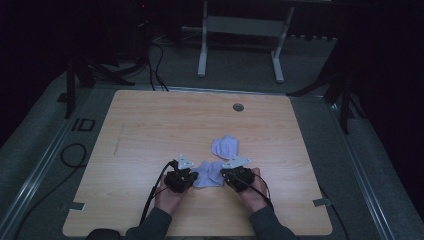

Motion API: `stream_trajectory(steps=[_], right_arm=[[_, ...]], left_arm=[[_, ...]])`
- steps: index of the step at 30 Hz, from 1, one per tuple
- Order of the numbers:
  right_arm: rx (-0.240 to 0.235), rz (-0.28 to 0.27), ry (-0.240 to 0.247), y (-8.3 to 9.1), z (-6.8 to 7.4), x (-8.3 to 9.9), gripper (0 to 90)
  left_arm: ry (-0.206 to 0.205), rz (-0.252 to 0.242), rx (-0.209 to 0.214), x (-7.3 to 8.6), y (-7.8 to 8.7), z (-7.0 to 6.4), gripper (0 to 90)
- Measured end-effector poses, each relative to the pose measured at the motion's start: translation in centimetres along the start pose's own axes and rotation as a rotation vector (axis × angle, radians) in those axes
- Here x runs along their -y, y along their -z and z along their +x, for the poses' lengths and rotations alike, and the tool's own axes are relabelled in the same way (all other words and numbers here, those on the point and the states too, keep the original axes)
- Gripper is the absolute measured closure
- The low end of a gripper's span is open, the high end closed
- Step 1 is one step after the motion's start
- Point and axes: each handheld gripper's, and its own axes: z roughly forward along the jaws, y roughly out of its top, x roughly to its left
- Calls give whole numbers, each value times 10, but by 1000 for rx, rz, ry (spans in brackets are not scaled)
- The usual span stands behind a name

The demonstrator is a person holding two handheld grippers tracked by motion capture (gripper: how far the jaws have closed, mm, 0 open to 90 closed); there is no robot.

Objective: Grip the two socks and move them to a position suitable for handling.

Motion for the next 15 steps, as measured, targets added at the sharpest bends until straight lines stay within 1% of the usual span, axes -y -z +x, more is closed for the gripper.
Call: stream_trajectory(steps=[1,2,4,5,6,8,12,15], right_arm=[[-6,-13,8,3,2,-5,865],[-15,-27,18,5,5,-10,863],[-45,-36,23,5,9,-20,858],[-50,-30,38,3,11,-24,852],[-53,-18,51,0,14,-27,842],[-64,5,70,-7,18,-32,814],[-75,40,75,-19,24,-34,737],[-88,67,63,-27,24,-34,662]], left_arm=[[5,-4,0,0,0,0,900],[1,0,0,0,0,0,900],[1,4,0,0,1,0,900],[6,0,-1,0,0,-1,900],[0,4,0,0,1,-1,899],[3,7,7,0,1,0,900],[2,6,6,0,1,1,899],[5,4,6,1,1,0,900]])
